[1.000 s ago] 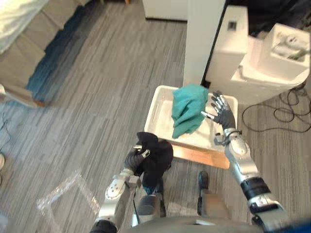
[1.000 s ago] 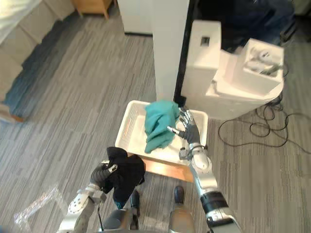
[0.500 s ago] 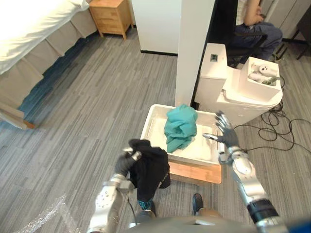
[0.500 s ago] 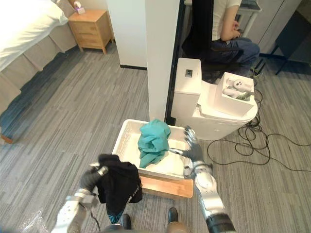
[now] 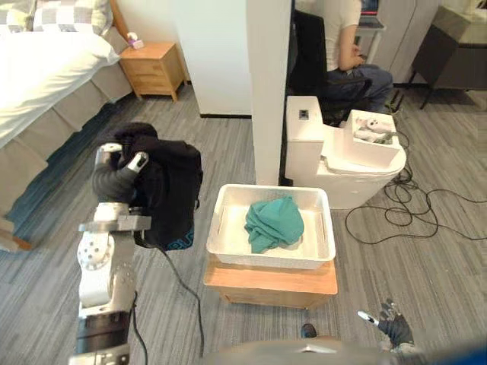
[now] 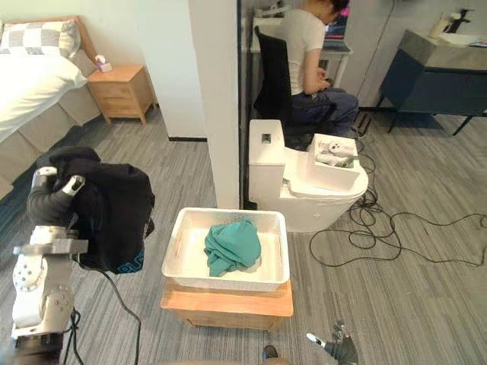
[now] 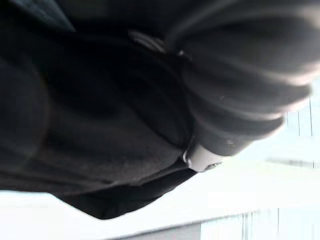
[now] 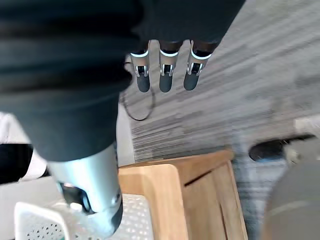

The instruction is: Tidy the bed and pick cloth on bed and put in laundry

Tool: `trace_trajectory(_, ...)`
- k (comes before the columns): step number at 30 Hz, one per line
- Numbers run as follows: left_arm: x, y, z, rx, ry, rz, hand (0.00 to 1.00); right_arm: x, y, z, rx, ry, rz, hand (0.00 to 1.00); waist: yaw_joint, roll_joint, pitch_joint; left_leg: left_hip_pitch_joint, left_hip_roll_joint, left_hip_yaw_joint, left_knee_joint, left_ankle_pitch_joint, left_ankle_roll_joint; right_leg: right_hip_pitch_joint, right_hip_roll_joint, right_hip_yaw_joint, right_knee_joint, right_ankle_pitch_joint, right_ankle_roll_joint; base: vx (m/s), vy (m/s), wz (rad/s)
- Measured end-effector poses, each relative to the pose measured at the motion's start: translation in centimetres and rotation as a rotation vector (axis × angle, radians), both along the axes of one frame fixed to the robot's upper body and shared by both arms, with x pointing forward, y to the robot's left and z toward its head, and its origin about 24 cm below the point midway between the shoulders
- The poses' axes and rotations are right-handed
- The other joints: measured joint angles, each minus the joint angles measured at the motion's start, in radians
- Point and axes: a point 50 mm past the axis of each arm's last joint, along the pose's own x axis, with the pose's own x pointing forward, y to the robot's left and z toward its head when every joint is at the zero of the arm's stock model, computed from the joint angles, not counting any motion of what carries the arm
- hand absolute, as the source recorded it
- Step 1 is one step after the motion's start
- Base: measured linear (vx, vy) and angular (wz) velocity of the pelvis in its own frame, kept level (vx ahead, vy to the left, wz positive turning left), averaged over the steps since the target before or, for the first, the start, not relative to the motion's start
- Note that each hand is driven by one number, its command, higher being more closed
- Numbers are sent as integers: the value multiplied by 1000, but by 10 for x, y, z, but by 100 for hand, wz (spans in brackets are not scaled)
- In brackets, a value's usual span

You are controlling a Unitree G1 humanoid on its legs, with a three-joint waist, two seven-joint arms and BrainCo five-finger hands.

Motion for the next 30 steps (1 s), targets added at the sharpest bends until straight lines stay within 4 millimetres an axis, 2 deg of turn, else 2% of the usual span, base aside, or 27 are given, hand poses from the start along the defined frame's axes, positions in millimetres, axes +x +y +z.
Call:
trace_trajectory(2,7,-4,-6,1,34,-14,100,-5,3,-2,30,-10,-26,0,-4,1,-1,10,0,11,-3,-4,1,6,1,10,-1,0,0,-21,6,-15)
trace_trajectory(3,10,-9,-15,5,68,-33,100,-8,6,-3,53,-21,-35,0,-21,1,-1,15,-1,14,-4,-6,1,10,1,12,-2,-1,-2,-27,6,-14)
trace_trajectory(4,13,-21,-25,9,104,-66,100,-12,10,-4,77,-29,-38,0,-26,0,0,17,-1,18,-4,-14,-6,9,1,18,-2,-3,-5,-20,9,-11)
trace_trajectory(7,16,-42,-37,41,147,-85,100,-19,18,-6,112,-48,-35,0,-34,-2,-1,19,0,51,-4,-23,-9,-6,7,52,-3,-3,-4,6,11,-27)
trace_trajectory(10,26,-50,-37,49,156,-79,100,-20,20,-6,124,-63,-23,0,-51,2,-1,28,2,71,-3,-27,-6,-10,12,70,-2,0,-1,41,5,-28)
trace_trajectory(14,41,-50,-24,73,123,-53,100,-18,22,-5,129,-76,11,0,-74,3,-1,53,9,108,0,-39,-14,-7,25,102,0,3,1,56,3,-30)
trace_trajectory(18,54,-50,5,119,37,-51,100,-19,22,-5,131,-75,9,0,-98,7,-1,71,14,128,1,-48,-20,-6,34,120,0,3,0,65,-3,-16)
trace_trajectory(25,66,-58,35,112,-53,-48,100,-20,23,-6,140,-77,12,0,-105,13,0,90,19,174,16,-73,-23,-4,47,178,13,-2,-2,-19,-17,-19)
trace_trajectory(28,75,-68,54,116,-106,-75,100,-29,22,-6,142,-59,-1,0,-107,15,0,91,22,180,15,-76,-23,-11,49,198,21,-8,-1,-17,-28,-8)
trace_trajectory(30,77,-71,64,122,-137,-82,100,-33,21,-6,141,-55,-24,0,-121,18,0,93,22,189,15,-76,-23,-16,51,206,28,-10,0,7,-22,-10)
